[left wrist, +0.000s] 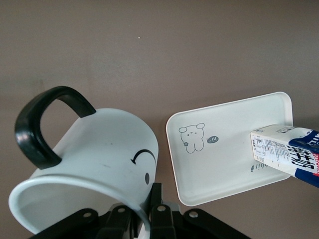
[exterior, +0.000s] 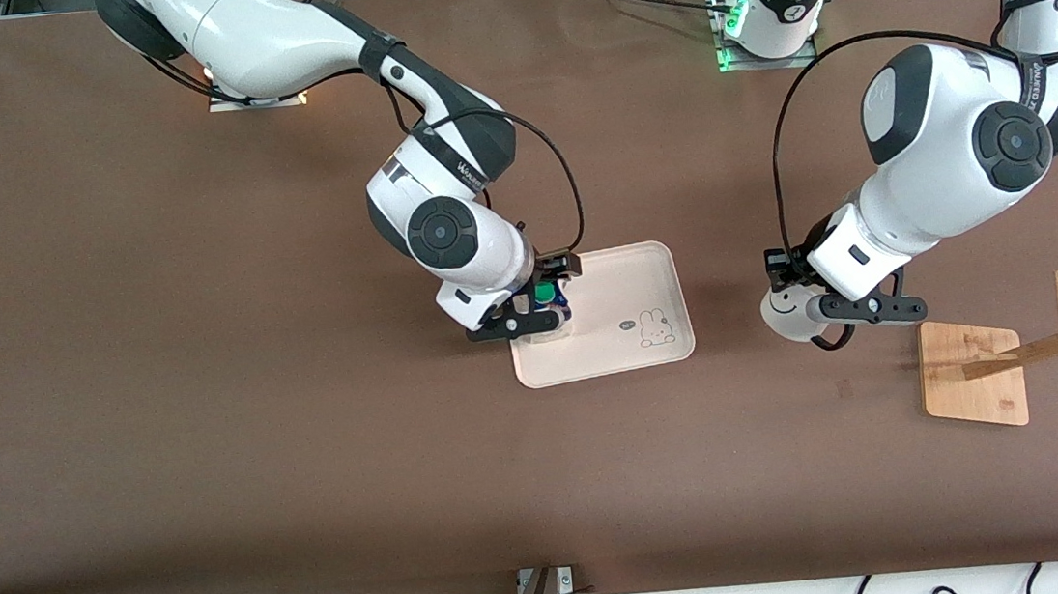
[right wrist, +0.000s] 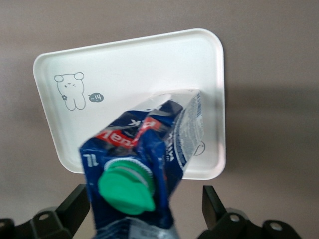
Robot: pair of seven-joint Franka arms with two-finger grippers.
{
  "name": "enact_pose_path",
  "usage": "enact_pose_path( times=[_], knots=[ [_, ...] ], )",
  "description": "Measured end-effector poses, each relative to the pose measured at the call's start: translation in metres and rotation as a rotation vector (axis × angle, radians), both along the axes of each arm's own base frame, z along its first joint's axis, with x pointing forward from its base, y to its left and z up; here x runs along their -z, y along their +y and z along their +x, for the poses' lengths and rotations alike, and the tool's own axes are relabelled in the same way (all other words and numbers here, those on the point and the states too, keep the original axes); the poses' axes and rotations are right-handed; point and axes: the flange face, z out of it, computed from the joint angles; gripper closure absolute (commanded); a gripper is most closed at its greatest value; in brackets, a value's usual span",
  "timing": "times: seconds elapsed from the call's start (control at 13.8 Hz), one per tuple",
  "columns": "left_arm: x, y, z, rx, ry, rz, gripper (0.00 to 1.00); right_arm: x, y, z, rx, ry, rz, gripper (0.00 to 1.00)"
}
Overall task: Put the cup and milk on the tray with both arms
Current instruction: 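Open the right gripper while the left gripper carries the mug to the tray, then lower the mug onto the tray while the right gripper withdraws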
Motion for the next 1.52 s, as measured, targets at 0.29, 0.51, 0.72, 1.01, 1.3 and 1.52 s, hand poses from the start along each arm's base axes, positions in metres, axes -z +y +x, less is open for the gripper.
enact_pose_path(
  times=[0.29,0.51,0.72,1.01,1.3,1.52],
  knots=[
    [0.006,-0.006,-0.001,-0.018,0.016,0.001,1.00,-0.030,0.009,-0.003,0.044,-0.025,0.024,0.00],
    [0.026,-0.046,-0.010,-0.036,0.068,-0.004,1.00,-0.087,0.002,-0.005,0.081,-0.061,0.039,0.00],
    [0.063,-0.103,-0.028,-0.014,0.137,0.017,1.00,-0.149,-0.042,0.004,0.115,-0.073,0.000,0.00],
    [0.112,-0.156,-0.038,0.033,0.198,0.038,1.00,-0.212,-0.146,0.036,0.211,-0.071,-0.047,0.00],
    [0.152,-0.191,-0.033,0.061,0.251,0.065,1.00,-0.217,-0.248,0.060,0.194,-0.023,-0.164,0.00],
    [0.161,-0.189,-0.026,0.084,0.281,0.123,1.00,-0.219,-0.333,0.083,0.151,-0.038,-0.196,0.00]
  ],
)
